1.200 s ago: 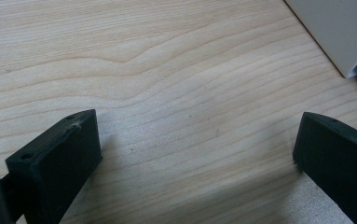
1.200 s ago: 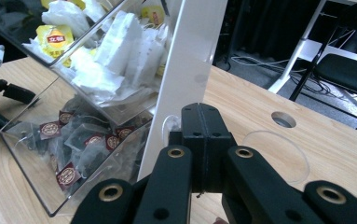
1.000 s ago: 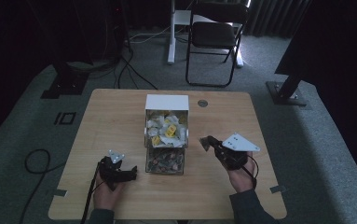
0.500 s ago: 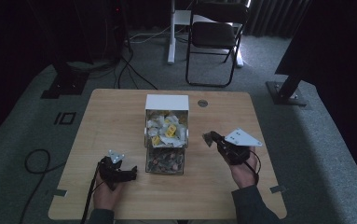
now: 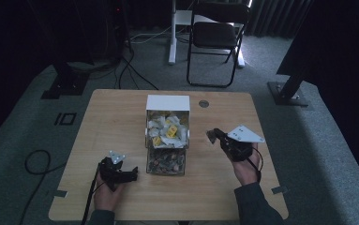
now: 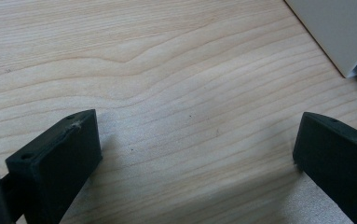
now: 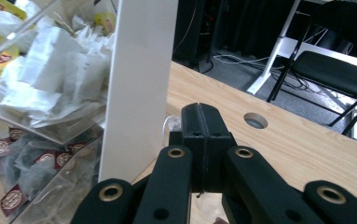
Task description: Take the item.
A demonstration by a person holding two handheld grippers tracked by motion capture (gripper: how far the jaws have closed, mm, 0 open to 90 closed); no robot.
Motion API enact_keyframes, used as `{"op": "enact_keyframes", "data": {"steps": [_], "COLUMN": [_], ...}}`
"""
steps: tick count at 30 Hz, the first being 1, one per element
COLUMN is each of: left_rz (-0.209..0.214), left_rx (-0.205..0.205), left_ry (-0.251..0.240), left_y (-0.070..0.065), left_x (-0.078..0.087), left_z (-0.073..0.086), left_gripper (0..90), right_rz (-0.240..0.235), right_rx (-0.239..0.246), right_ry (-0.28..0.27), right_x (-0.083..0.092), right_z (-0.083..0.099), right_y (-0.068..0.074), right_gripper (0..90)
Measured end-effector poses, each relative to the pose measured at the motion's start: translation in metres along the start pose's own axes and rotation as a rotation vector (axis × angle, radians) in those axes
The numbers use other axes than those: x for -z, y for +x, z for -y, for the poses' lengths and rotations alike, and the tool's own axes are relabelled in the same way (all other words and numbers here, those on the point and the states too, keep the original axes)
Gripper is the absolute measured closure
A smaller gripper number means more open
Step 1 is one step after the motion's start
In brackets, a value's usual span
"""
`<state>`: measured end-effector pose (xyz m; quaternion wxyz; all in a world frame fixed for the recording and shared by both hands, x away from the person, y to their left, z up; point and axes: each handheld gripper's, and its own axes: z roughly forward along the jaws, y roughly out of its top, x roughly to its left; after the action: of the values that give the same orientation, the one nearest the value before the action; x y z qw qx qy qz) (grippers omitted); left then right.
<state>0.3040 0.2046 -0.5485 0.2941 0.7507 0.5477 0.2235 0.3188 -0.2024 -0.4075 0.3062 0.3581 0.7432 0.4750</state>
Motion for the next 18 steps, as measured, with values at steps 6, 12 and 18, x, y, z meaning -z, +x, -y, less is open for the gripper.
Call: {"op": "enact_keyframes", "data": {"steps": [6,12,18], "left_rz": [0.001,0.001,0.001], "left_rx": [0.0,0.0,0.0], "left_ry": [0.001,0.001,0.001], "left_y": [0.0,0.0,0.0], "left_x": [0.0,0.0,0.0], "left_z": [0.0,0.0,0.0], "left_gripper": [1.2,1.2,1.2], "right_rz": [0.012,0.021,0.032], "right_rx": [-0.002,-0.005,-0.016], "right_ry": [0.006,0.01,0.013], "right_x": [-0.006,-0.01,-0.013], "right_z": [-0.002,-0.004,-0.003], "right_y": [-0.005,-0.009,-0.015], "right_gripper": [90.0,90.0,90.0]}}
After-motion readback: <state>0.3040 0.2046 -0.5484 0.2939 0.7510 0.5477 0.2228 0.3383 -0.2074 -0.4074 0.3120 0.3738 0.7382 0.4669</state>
